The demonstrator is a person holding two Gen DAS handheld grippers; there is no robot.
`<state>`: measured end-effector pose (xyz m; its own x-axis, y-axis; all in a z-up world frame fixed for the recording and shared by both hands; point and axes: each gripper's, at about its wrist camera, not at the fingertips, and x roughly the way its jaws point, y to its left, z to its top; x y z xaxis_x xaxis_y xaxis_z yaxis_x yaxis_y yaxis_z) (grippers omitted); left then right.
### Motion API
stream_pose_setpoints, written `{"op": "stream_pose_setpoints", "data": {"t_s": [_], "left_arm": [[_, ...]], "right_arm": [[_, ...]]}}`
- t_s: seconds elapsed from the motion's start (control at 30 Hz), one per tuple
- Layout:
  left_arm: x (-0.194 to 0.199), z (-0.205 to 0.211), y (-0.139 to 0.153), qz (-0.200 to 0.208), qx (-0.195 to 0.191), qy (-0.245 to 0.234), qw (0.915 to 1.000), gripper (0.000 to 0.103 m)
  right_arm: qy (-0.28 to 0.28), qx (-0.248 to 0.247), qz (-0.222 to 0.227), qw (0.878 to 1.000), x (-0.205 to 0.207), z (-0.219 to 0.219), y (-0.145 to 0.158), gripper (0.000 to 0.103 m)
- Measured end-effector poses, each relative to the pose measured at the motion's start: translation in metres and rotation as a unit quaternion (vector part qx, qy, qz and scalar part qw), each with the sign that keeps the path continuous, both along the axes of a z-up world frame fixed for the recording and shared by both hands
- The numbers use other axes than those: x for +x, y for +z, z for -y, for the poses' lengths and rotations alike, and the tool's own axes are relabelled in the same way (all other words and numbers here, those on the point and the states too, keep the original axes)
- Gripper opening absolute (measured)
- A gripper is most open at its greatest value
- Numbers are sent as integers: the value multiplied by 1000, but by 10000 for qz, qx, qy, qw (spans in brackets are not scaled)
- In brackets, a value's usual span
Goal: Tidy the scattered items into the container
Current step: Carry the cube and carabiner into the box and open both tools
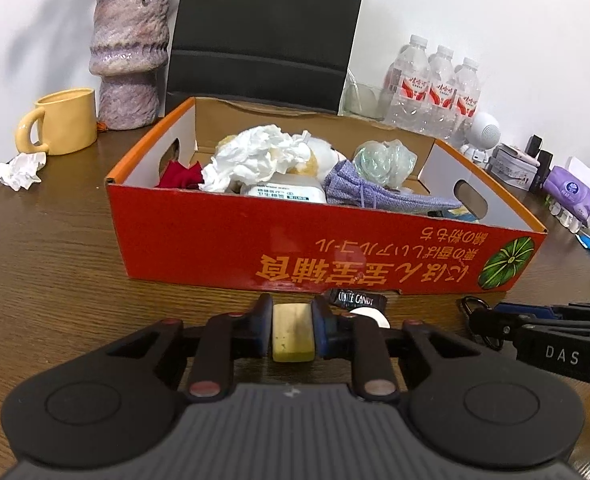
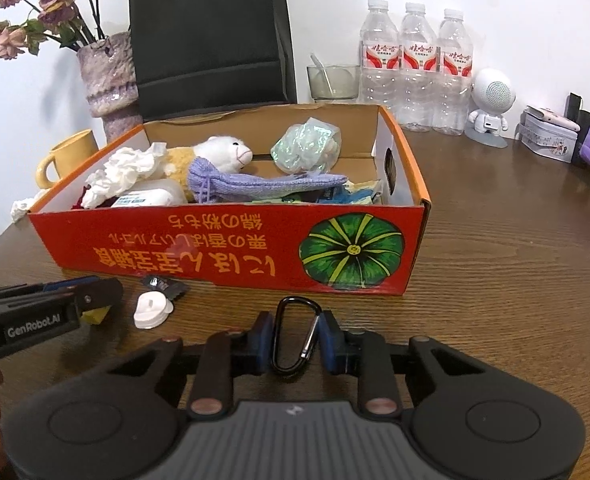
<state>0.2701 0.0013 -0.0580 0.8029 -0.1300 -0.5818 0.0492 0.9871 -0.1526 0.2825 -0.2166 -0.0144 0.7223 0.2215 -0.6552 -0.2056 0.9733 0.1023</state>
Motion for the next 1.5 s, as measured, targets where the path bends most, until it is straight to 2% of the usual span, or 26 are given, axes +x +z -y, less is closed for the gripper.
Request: {"op": "stream_pose_setpoints", "data": {"t_s": [0.23, 0.43, 0.57, 0.7, 0.87, 1.0, 1.07, 1.27, 1.43, 1.47, 1.5], "left_arm": [[-8, -1, 4, 91, 14, -42, 9999, 21], [-33, -6, 13, 292, -55, -102, 9995, 21], [-51, -12, 28, 540, -205, -125, 9983, 21], [-58, -14, 52, 835, -207, -214, 9961, 21], [-34, -14, 89, 1331, -125, -155, 9909, 21], [-3, -15, 95, 1509, -189, 29, 9884, 21], [13, -17, 89, 1453, -294, 110, 9889, 21], [57, -23, 70, 1091, -241, 84, 9937, 21], [79, -24, 59, 929, -130, 67, 9956, 22], [82, -23, 58, 911, -111, 39, 9958, 23], [86, -22, 57, 882, -80, 4, 9961, 38]], "right_arm": [[40, 42, 72, 10000, -5, 3, 4, 24], [160, 158, 269, 9994, -20, 7, 15, 24], [209, 272, 386, 9987, -31, 12, 23, 24], [273, 406, 739, 9961, -41, 16, 46, 24], [281, 564, 1119, 9917, -22, 17, 80, 24], [172, 654, 1231, 9901, 8, 14, 93, 24], [119, 706, 1171, 9905, 26, 13, 90, 24], [186, 604, 838, 9945, 77, 0, 71, 24], [244, 374, 650, 9969, 103, -10, 55, 24], [244, 342, 618, 9972, 107, -11, 53, 24], [244, 314, 577, 9975, 111, -12, 51, 25]]}}
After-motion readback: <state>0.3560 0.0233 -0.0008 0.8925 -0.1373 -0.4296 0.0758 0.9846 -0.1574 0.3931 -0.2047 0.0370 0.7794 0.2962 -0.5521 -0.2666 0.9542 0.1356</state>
